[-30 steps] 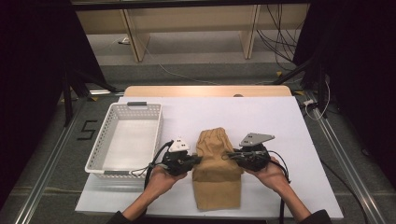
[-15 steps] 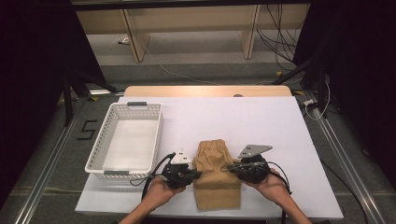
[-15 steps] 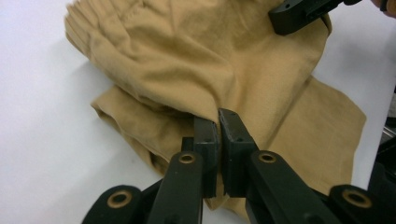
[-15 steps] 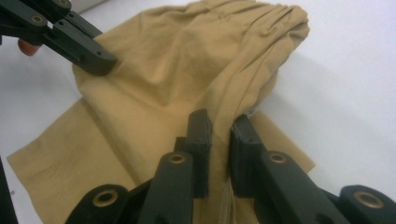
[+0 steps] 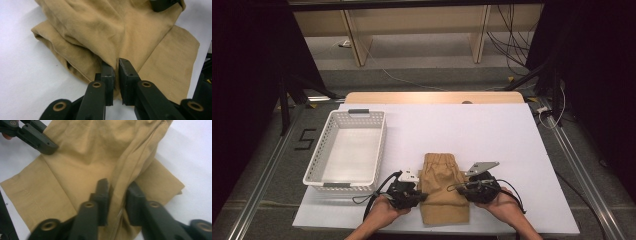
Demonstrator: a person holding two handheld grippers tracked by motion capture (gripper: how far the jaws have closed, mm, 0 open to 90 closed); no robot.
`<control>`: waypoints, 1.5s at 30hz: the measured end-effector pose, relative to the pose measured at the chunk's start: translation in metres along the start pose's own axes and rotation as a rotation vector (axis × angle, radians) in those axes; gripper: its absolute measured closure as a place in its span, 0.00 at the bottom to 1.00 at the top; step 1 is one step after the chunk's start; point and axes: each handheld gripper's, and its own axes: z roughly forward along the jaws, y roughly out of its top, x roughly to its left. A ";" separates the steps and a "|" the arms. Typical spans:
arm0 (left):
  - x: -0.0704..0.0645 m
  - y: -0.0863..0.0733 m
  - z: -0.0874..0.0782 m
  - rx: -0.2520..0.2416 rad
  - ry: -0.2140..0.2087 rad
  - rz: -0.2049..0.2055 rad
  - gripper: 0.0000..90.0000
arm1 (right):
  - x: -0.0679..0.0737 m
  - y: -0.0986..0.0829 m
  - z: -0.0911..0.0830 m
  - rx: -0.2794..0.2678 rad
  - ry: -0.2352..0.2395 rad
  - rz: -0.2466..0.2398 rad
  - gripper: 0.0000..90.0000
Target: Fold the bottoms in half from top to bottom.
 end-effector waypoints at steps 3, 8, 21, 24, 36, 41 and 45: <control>0.000 0.003 -0.005 -0.003 0.004 -0.008 0.80 | -0.005 0.002 -0.008 -0.041 0.001 0.013 0.59; 0.004 0.010 -0.025 -0.057 0.023 -0.074 0.57 | -0.016 0.003 -0.023 -0.160 0.006 0.072 0.46; 0.028 0.008 -0.032 -0.094 0.177 -0.319 0.50 | -0.032 -0.002 -0.023 -0.178 -0.134 0.188 0.38; 0.025 0.007 -0.023 -0.071 0.184 -0.319 0.44 | -0.032 -0.002 -0.020 -0.166 -0.132 0.194 0.37; 0.030 0.006 -0.002 -0.010 0.061 -0.412 0.48 | -0.043 -0.010 -0.004 -0.025 -0.131 0.263 0.44; 0.027 0.006 0.000 0.011 0.042 -0.407 0.52 | -0.035 -0.010 0.006 0.031 -0.090 0.256 0.47; 0.028 0.005 0.000 0.019 0.015 -0.412 0.55 | -0.030 -0.009 0.009 0.041 -0.074 0.249 0.51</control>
